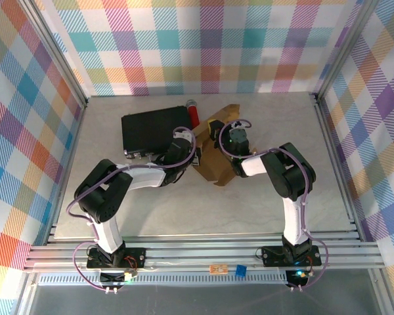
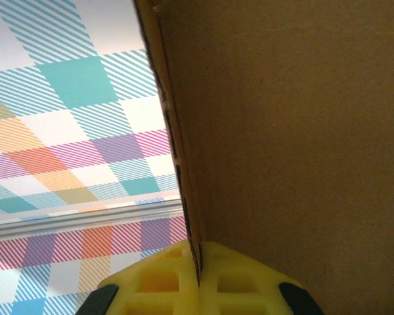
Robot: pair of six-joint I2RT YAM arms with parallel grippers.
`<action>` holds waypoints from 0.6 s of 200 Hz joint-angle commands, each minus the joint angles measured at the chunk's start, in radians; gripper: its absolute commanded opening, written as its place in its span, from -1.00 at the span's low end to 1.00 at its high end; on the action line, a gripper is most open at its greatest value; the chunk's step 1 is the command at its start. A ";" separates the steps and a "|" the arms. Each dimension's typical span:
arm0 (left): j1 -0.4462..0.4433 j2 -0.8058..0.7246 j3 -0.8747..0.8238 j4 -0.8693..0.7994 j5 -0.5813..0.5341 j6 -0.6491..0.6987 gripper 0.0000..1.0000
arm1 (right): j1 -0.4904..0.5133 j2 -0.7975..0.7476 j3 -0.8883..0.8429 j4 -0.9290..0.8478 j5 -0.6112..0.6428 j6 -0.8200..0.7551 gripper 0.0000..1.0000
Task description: Fold the paper box
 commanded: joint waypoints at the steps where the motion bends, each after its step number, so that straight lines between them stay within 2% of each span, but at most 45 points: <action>1: 0.004 0.038 0.056 -0.001 -0.131 0.015 -0.90 | 0.022 0.008 0.013 -0.004 -0.064 0.022 -1.00; 10: 0.000 0.046 0.067 -0.013 -0.142 0.013 -1.00 | 0.023 0.005 0.013 -0.009 -0.062 0.023 -1.00; 30: -0.007 0.057 0.093 -0.049 -0.181 0.012 -1.00 | 0.022 -0.003 0.016 -0.020 -0.061 0.024 -1.00; 53: -0.007 0.061 0.082 -0.021 -0.169 0.012 -0.99 | 0.022 -0.003 0.020 -0.031 -0.058 0.030 -1.00; 72: -0.007 0.049 0.058 0.027 -0.138 0.017 -0.44 | 0.021 -0.004 0.018 -0.037 -0.054 0.036 -1.00; 89: -0.007 0.034 0.053 0.028 -0.123 0.033 -0.12 | 0.021 -0.009 0.015 -0.048 -0.049 0.040 -1.00; 99: -0.007 0.019 0.049 0.018 -0.135 0.038 -0.04 | 0.021 -0.012 0.013 -0.052 -0.049 0.042 -1.00; 120: -0.003 -0.002 0.044 0.015 -0.141 0.053 -0.05 | 0.021 -0.048 -0.009 -0.088 -0.034 0.049 -1.00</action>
